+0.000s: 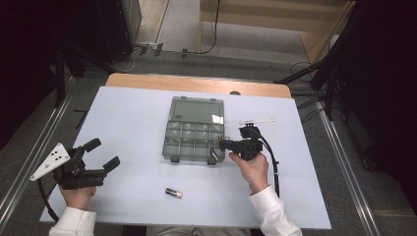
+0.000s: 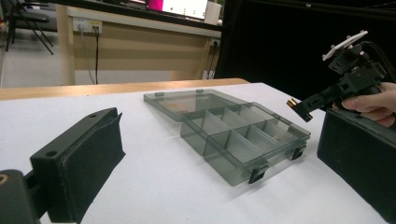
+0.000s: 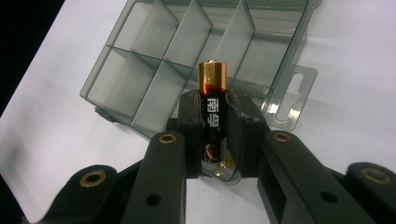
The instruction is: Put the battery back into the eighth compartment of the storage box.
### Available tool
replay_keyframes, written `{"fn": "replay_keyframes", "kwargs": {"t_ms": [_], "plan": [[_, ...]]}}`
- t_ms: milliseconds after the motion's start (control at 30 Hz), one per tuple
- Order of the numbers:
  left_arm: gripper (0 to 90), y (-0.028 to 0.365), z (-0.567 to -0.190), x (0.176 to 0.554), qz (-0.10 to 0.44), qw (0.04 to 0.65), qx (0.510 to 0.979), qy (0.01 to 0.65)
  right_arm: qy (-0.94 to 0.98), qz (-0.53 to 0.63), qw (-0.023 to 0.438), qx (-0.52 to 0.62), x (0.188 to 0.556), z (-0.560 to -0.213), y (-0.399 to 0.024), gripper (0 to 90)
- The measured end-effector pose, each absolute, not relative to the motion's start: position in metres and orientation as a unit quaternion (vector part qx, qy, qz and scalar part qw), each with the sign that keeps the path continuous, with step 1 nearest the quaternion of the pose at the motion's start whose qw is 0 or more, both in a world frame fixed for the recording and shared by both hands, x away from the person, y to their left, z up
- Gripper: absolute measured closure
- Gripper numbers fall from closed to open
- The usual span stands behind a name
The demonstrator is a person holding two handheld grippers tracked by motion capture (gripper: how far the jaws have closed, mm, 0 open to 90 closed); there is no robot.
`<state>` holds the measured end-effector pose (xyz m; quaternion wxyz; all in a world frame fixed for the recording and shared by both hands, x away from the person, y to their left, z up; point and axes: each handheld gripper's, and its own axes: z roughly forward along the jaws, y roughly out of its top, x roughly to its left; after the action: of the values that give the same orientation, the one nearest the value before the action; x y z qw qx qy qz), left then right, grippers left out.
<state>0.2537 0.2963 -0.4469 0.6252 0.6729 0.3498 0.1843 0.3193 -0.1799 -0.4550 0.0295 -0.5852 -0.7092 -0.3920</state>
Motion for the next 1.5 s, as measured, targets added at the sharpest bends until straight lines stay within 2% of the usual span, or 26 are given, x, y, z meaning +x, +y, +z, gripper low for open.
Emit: {"fn": "replay_keyframes", "kwargs": {"t_ms": [133,200,300,333,367,400,433,467,500,1033,1500], "plan": [[0.0,0.296,-0.447,0.254,0.184,0.625,0.673,0.35,-0.707,-0.394,0.031,-0.587,0.319,-0.456,-0.178,77.9],[0.0,0.296,-0.447,0.254,0.184,0.626,0.673,0.35,-0.704,-0.391,0.035,-0.592,0.32,-0.459,-0.176,62.6],[0.0,0.296,-0.447,0.254,0.183,0.625,0.673,0.35,-0.707,-0.392,0.004,-0.589,0.317,-0.455,-0.173,37.8],[0.0,0.296,-0.447,0.254,0.183,0.625,0.673,0.35,-0.707,-0.392,0.004,-0.589,0.317,-0.455,-0.173,37.8],[0.0,0.296,-0.447,0.254,0.183,0.626,0.673,0.349,-0.712,-0.397,-0.017,-0.579,0.315,-0.452,-0.169,18.8],[0.0,0.296,-0.447,0.254,0.183,0.626,0.673,0.349,-0.717,-0.395,-0.022,-0.574,0.314,-0.452,-0.168,10.8],[0.0,0.296,-0.447,0.254,0.183,0.626,0.673,0.349,-0.717,-0.395,-0.022,-0.574,0.314,-0.452,-0.168,10.8],[0.0,0.296,-0.447,0.254,0.183,0.626,0.673,0.35,-0.725,-0.388,-0.023,-0.569,0.314,-0.451,-0.166,2.2],[0.0,0.296,-0.447,0.254,0.184,0.626,0.672,0.351,-0.736,-0.377,-0.027,-0.562,0.312,-0.449,-0.161,0.0],[0.0,0.296,-0.448,0.255,0.18,0.627,0.671,0.353,-0.822,-0.374,-0.01,-0.43,0.29,-0.429,-0.095,0.0],[0.0,0.296,-0.448,0.255,0.182,0.626,0.671,0.353,-0.844,-0.371,-0.002,-0.387,0.283,-0.424,-0.071,0.0]]}}
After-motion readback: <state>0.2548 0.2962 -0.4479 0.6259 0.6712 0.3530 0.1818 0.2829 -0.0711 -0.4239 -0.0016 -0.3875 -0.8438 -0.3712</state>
